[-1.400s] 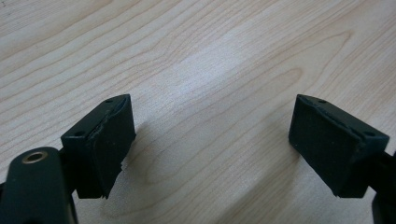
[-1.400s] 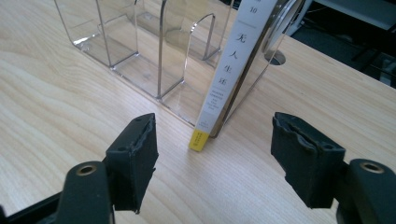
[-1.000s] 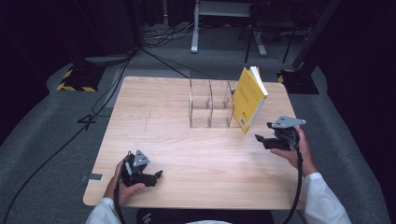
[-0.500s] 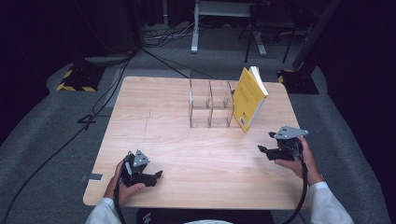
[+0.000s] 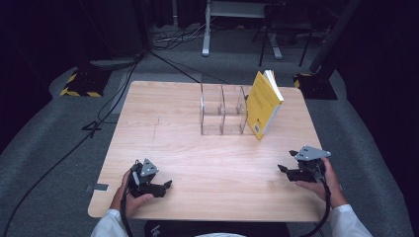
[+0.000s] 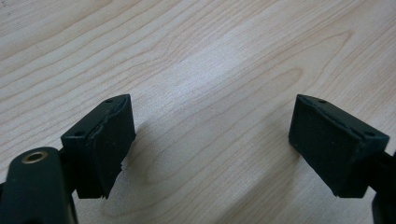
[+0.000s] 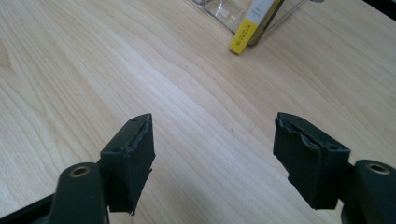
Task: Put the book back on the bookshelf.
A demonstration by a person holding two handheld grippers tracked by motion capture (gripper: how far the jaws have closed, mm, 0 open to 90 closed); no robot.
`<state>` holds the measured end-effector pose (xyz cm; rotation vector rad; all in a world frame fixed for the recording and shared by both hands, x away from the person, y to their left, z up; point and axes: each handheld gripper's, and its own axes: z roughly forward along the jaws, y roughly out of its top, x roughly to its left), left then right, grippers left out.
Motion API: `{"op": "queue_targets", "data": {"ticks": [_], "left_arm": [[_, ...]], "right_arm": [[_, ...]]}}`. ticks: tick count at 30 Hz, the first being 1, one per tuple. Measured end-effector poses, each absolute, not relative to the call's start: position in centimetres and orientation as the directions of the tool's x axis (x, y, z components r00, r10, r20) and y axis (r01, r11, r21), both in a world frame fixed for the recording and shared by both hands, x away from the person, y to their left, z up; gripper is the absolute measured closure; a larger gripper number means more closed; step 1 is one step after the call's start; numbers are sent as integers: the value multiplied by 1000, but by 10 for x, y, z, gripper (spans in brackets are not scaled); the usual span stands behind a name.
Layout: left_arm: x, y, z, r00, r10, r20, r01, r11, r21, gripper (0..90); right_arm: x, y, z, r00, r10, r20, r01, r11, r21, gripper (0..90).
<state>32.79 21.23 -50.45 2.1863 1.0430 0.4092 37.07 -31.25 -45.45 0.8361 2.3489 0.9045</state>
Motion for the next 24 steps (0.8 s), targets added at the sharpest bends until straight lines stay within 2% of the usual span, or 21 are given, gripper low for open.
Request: {"op": "queue_targets", "data": {"ticks": [24], "left_arm": [[328, 212, -505, 631, 776, -5, 565, -454, 689, 152]], "right_arm": [[331, -359, -487, -650, 749, -128, 463, 524, 715, 307]]}}
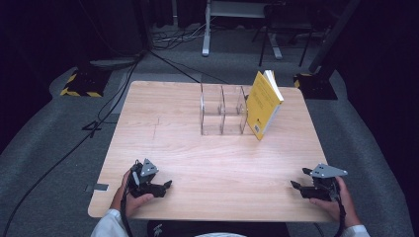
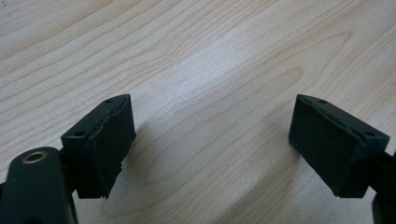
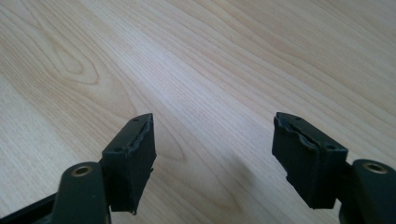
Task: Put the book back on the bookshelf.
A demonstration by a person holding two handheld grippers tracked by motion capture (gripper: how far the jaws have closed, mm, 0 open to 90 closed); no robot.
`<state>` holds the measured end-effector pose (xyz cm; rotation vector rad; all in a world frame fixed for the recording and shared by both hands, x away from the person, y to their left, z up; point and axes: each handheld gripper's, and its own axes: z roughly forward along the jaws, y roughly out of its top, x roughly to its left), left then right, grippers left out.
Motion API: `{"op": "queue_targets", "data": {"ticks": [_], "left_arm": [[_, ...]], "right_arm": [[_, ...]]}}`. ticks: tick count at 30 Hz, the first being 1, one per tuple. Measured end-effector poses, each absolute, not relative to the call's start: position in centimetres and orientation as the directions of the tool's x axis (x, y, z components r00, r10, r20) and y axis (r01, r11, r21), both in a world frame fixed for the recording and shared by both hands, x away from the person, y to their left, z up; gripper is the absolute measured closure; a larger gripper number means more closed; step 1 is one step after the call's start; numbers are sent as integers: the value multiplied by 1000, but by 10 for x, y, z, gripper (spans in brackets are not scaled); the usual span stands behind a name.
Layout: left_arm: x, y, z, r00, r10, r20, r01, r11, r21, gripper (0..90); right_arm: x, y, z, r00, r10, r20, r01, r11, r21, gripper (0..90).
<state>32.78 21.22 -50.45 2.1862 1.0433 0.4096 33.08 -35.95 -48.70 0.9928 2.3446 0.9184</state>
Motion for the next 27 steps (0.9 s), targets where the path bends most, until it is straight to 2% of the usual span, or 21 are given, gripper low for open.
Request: {"op": "queue_targets", "data": {"ticks": [13, 15, 27], "left_arm": [[328, 212, -505, 631, 776, -5, 565, -455, 689, 152], [328, 212, -505, 631, 776, -4, 564, -455, 689, 152], [328, 212, -505, 630, 777, -5, 565, -454, 688, 152]], "right_arm": [[317, -388, -501, -609, 792, -37, 519, 434, 736, 298], [316, -393, -504, -598, 801, -1, 531, 398, 748, 268], [315, -397, -504, -596, 803, -2, 532, 397, 748, 255]]}}
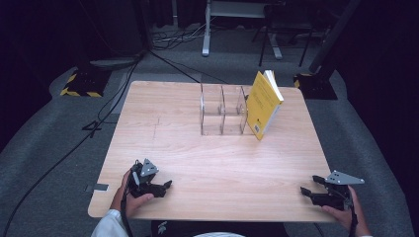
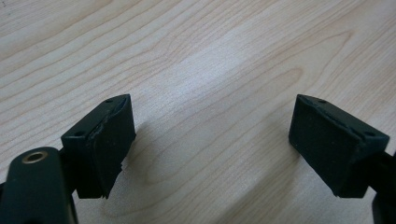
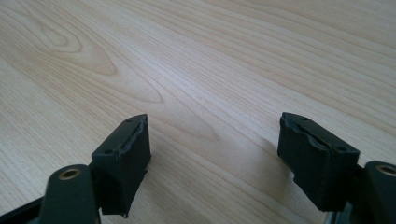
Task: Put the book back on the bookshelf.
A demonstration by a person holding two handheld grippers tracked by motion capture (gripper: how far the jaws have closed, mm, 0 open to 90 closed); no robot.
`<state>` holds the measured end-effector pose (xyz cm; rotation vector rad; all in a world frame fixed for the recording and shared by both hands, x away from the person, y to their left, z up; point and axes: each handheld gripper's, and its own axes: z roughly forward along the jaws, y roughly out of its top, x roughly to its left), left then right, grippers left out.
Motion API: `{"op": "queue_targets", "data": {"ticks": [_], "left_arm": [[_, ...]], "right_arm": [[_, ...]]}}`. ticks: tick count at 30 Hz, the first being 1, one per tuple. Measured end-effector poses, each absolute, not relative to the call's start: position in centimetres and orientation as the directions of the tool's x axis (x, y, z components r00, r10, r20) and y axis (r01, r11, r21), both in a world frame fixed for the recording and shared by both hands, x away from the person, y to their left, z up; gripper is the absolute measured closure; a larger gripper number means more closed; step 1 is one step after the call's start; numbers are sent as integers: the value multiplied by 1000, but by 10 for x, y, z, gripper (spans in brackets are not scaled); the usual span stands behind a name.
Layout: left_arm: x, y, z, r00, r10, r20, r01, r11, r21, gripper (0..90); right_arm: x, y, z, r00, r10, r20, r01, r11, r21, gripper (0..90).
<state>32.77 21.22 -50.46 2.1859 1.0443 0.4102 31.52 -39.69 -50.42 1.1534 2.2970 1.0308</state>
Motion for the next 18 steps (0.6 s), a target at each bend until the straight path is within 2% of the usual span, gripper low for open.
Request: {"op": "queue_targets", "data": {"ticks": [18], "left_arm": [[329, 211, -505, 631, 776, -5, 563, -454, 690, 148]], "right_arm": [[315, -397, -504, -593, 805, -3, 533, 395, 748, 251]]}}
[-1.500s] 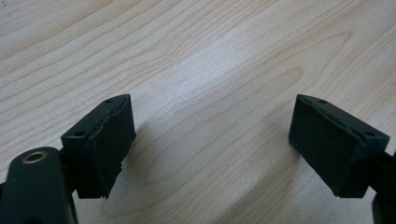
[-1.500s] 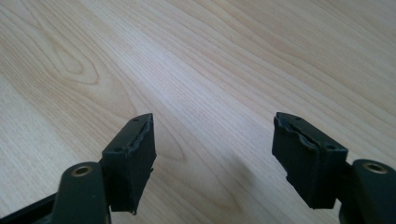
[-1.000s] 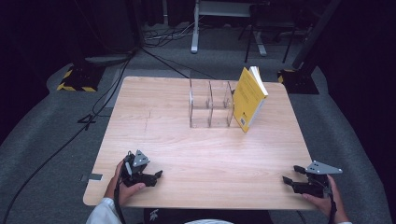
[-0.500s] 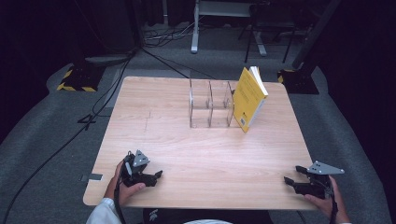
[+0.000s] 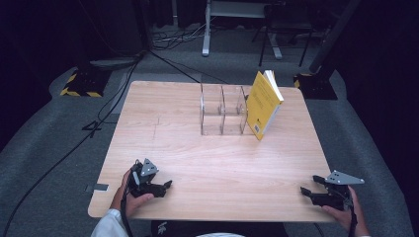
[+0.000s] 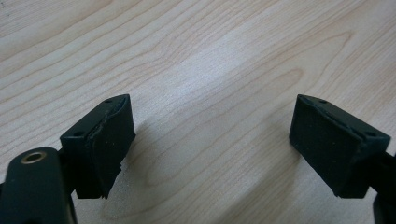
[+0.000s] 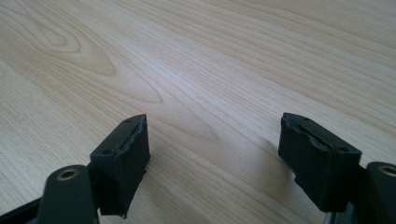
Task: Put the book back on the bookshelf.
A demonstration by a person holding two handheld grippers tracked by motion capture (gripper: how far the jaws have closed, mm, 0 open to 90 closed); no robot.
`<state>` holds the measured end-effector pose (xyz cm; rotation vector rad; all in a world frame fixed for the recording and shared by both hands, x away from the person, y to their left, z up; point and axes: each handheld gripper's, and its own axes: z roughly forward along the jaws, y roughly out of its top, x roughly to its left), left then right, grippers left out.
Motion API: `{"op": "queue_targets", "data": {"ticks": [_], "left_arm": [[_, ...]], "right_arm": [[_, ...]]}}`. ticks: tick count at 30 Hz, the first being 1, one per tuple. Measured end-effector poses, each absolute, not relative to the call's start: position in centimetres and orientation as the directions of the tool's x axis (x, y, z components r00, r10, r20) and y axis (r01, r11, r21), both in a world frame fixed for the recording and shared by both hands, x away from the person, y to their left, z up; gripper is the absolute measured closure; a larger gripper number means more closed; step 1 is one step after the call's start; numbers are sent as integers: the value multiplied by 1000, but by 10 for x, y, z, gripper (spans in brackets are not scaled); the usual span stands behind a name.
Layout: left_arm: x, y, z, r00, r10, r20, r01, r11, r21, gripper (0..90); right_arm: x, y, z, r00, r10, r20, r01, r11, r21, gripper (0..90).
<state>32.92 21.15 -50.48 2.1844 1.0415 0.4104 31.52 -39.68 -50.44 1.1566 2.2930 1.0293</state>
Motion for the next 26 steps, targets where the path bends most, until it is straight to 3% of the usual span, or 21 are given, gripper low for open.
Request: {"op": "queue_targets", "data": {"ticks": [26], "left_arm": [[331, 211, -505, 632, 775, -5, 565, -456, 688, 145]], "right_arm": [[315, -397, -504, -593, 805, -3, 533, 395, 748, 250]]}}
